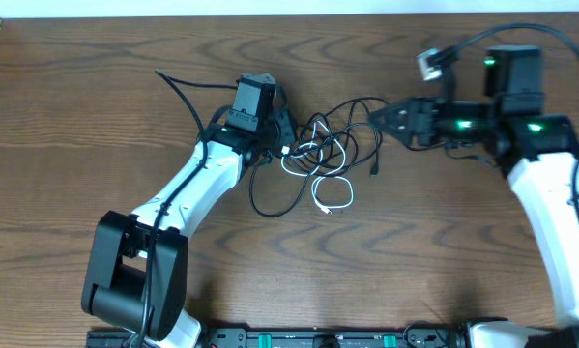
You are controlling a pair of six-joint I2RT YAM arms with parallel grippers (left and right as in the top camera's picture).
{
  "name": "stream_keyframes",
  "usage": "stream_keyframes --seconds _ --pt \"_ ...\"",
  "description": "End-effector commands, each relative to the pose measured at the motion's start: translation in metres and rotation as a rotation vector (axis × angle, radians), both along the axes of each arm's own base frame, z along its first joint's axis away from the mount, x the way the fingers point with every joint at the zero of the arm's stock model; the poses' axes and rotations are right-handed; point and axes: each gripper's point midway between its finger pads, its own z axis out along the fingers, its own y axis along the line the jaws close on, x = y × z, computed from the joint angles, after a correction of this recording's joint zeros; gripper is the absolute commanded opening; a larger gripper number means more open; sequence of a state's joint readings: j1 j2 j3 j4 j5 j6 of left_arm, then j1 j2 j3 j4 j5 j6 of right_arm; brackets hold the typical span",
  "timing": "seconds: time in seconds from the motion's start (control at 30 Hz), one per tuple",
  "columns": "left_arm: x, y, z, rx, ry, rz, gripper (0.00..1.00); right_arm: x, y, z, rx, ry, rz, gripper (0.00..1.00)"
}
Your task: Untangle cables
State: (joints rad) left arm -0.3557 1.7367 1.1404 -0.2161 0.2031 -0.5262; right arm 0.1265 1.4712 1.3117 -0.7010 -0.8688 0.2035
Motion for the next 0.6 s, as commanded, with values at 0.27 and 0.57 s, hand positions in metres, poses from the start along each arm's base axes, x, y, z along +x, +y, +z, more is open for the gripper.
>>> stream_keyframes --seconds 0.27,0.57 --pt "-0.002 0.03 -0.013 0.03 0.06 0.057 0.44 0.033 0.045 -0.099 -0.202 0.075 0.028 0.56" --pt "-0.003 0.032 -0.015 0.037 0.067 0.055 0.44 0.043 0.081 -0.124 -0.055 0.001 0.216 0.55"
